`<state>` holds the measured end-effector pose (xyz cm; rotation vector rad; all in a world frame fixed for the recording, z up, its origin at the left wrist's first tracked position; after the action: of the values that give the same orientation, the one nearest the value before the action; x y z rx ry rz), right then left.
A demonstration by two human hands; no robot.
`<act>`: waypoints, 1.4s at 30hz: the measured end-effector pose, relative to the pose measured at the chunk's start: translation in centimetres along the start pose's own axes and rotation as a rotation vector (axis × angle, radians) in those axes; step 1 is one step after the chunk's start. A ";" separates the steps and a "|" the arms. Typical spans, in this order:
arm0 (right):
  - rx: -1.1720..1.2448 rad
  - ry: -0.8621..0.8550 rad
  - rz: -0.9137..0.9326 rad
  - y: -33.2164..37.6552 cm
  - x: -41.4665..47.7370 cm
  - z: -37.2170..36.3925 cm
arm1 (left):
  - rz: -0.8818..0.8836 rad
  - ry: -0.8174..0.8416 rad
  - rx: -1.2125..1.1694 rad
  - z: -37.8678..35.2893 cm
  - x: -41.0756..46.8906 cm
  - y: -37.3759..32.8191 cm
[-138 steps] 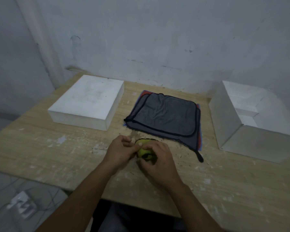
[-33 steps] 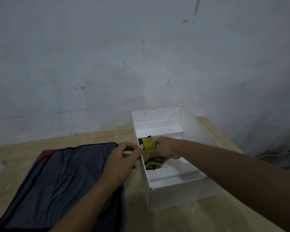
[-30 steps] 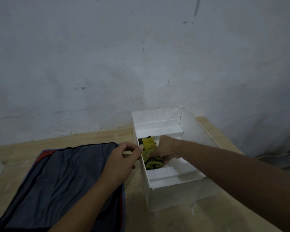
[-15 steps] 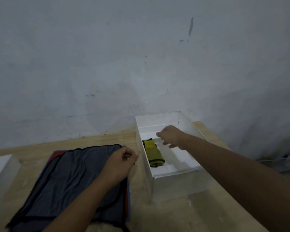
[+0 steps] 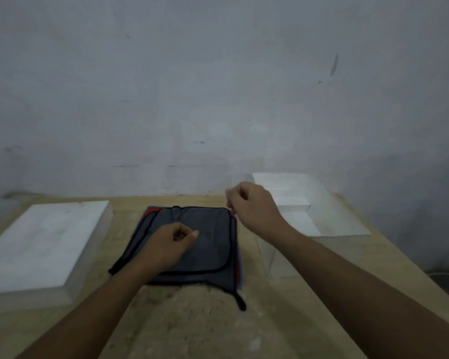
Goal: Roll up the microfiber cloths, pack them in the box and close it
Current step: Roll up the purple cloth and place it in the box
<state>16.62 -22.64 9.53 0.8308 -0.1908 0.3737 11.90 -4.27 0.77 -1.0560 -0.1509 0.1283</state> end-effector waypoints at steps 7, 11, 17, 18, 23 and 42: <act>-0.062 0.187 -0.116 -3.3 -3.5 -9.1 | 0.134 -0.136 0.014 4.9 -2.5 7.2; -0.106 0.227 -0.288 -7.4 -4.2 -12.4 | 0.166 -0.118 0.084 5.4 -2.7 10.3; -0.226 0.173 -0.371 -10.9 -4.0 -14.2 | 0.218 -0.083 0.211 5.4 -1.7 13.6; -0.232 0.162 -0.382 -11.2 -4.0 -14.4 | 0.223 -0.068 0.238 5.2 -1.5 13.9; -0.260 0.161 -0.357 -12.0 -3.9 -15.6 | 0.203 -0.034 0.402 4.2 -1.3 14.1; -0.258 0.149 -0.263 -11.9 -4.4 -14.6 | 0.139 -0.035 0.354 4.9 -3.9 14.2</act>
<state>17.62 -20.07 -9.61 0.5616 0.0102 0.1580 6.72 6.21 -9.52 -0.7105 -0.0820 0.2892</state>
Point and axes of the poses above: each hand's wrist, its own x-axis towards the middle knuckle, its own z-axis out of the back of the hand, y = z × x, the point moved 5 cm from there along x, towards the middle knuckle, and after that the axes turned 9 degrees about -x, right-handed, at the moved point
